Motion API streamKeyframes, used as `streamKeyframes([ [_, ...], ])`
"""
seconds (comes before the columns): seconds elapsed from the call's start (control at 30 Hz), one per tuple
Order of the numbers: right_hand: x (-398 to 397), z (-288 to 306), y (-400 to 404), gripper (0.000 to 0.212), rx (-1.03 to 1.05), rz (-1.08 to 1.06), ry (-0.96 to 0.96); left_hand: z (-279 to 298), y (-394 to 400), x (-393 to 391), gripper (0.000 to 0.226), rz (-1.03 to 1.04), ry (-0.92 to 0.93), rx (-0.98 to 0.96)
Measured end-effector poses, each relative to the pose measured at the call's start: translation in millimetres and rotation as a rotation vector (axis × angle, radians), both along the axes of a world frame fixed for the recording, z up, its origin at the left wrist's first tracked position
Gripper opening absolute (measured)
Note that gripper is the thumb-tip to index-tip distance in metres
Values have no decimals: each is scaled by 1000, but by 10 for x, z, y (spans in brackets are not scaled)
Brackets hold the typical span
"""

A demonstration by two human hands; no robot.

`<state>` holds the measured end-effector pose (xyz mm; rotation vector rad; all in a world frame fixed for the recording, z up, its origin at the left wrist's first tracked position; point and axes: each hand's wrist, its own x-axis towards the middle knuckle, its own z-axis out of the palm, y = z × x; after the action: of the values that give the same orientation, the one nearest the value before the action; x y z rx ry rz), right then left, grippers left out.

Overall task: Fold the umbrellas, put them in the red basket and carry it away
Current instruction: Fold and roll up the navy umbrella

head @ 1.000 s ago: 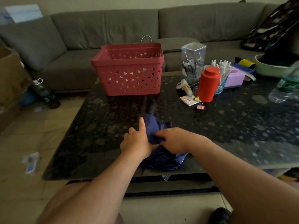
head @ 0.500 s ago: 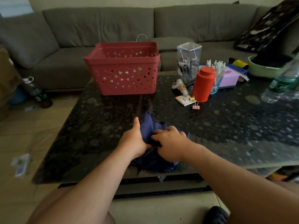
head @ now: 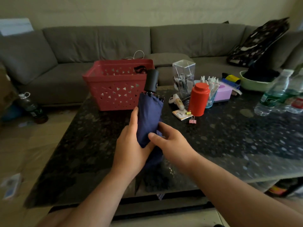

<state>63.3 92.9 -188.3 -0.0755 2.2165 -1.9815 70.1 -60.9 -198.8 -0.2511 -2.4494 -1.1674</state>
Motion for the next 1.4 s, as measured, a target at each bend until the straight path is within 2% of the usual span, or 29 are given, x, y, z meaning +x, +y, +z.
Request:
streamKeyframes([
  [0.1, 59, 67, -36, 48, -201, -18, 24, 0, 19, 17, 111, -50, 12, 35],
  [0.17, 101, 77, -79, 35, -234, -20, 34, -45, 15, 5, 109, -60, 15, 7],
  [0.2, 123, 73, -103, 37, -212, -26, 38, -64, 14, 0, 109, -63, 14, -6],
  [0.3, 204, 54, -187, 70, -85, 5, 76, -81, 8, 4, 109, -92, -2, -7],
  [0.33, 240, 54, -211, 74, -29, 28, 108, -70, 8, 7, 106, -102, -1, 21],
  [0.4, 285, 70, -233, 67, 86, 63, 189, -46, -4, 10, 99, -104, 2, 60],
  [0.53, 262, 178, -159, 51, 403, 123, 287, -37, -16, 13, 110, -74, 2, 48],
  [0.6, 196, 250, -41, 57, 502, 172, 255, -46, 11, -17, 113, -82, -24, 164],
  [0.67, 134, 342, 81, 81, 476, 128, 221, -16, 37, -56, 108, -95, -92, 311],
  [0.7, 114, 397, 132, 83, 468, 57, 248, 9, 44, -62, 109, -93, -110, 337],
  [0.8, 48, 498, 281, 57, 481, -86, 379, 79, 24, -30, 121, -106, -144, 368],
  [0.87, 20, 523, 352, 39, 404, -65, 338, 109, 1, 2, 124, -126, -151, 405],
  [1.0, 11, 502, 404, 20, 383, -8, 283, 172, 9, 76, 125, -150, -160, 444],
  [1.27, -73, 364, 399, 18, 448, 76, 242, 272, 34, 140, 125, -171, -202, 585],
  [1.4, -112, 325, 407, 16, 289, 122, 140, 330, -11, 157, 122, -183, -210, 644],
])
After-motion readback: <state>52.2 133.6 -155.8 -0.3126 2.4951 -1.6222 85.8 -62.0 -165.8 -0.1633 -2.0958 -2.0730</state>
